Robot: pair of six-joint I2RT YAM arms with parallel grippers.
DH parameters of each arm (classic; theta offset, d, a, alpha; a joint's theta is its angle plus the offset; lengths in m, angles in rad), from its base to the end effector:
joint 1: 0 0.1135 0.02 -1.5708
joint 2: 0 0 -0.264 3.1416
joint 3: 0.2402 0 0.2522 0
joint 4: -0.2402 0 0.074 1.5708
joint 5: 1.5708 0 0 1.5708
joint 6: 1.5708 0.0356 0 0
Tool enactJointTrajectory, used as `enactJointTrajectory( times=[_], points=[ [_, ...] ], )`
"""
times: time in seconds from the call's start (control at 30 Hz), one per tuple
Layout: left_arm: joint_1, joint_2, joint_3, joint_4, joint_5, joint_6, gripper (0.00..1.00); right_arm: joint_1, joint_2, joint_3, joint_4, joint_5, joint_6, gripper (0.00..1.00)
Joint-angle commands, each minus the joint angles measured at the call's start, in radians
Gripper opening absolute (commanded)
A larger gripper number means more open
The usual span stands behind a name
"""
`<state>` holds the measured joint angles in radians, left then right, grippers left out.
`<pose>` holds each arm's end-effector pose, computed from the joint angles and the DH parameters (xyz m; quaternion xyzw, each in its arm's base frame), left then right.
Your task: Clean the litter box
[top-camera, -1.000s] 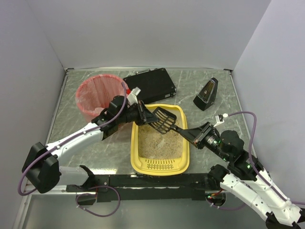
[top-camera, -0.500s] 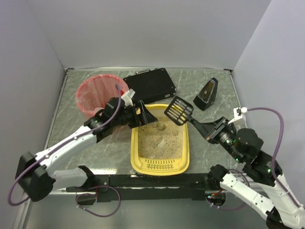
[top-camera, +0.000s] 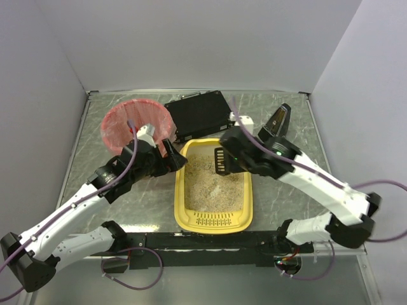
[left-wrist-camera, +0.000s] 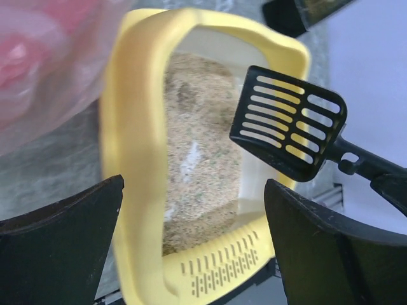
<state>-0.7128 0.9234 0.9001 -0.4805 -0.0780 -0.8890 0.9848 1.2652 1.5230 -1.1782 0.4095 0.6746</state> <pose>0.1554 -0.1306 0.3255 -0.0954 0.8553 -0.3415 0.3778 0.1372 0.1811 0.4009 -0.0791 0.9267 0.1007 0.3533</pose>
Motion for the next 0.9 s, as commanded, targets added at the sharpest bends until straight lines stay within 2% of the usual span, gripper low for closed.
enactJointTrajectory(
  times=[0.0,0.03,0.2,0.3,0.47,0.6,0.73,0.87],
  points=[
    [-0.005,-0.014,-0.047,-0.018,-0.082,-0.047,0.97,0.005,0.063,0.048,-0.215,0.083,0.169,0.00],
    [-0.005,-0.014,-0.050,-0.009,-0.075,-0.047,0.97,0.002,0.081,0.037,-0.228,0.089,0.243,0.00],
    [-0.005,0.014,-0.061,0.048,-0.058,-0.038,0.97,-0.038,0.120,-0.017,-0.299,0.055,0.416,0.00],
    [-0.004,0.051,-0.061,0.069,-0.055,-0.027,0.97,-0.069,0.157,0.002,-0.224,0.014,0.364,0.00],
    [-0.005,0.095,-0.050,0.066,-0.062,-0.019,0.97,-0.129,0.229,0.051,-0.233,-0.011,0.364,0.00],
    [-0.005,0.109,-0.058,0.094,-0.054,-0.013,0.97,-0.152,0.209,0.000,-0.166,-0.067,0.390,0.00],
    [-0.005,0.121,-0.061,0.103,-0.062,-0.011,0.97,-0.216,0.160,-0.099,-0.023,-0.170,0.402,0.00],
    [-0.005,0.143,-0.066,0.117,-0.055,-0.002,0.97,-0.245,0.152,-0.142,0.012,-0.184,0.421,0.00]
  ],
)
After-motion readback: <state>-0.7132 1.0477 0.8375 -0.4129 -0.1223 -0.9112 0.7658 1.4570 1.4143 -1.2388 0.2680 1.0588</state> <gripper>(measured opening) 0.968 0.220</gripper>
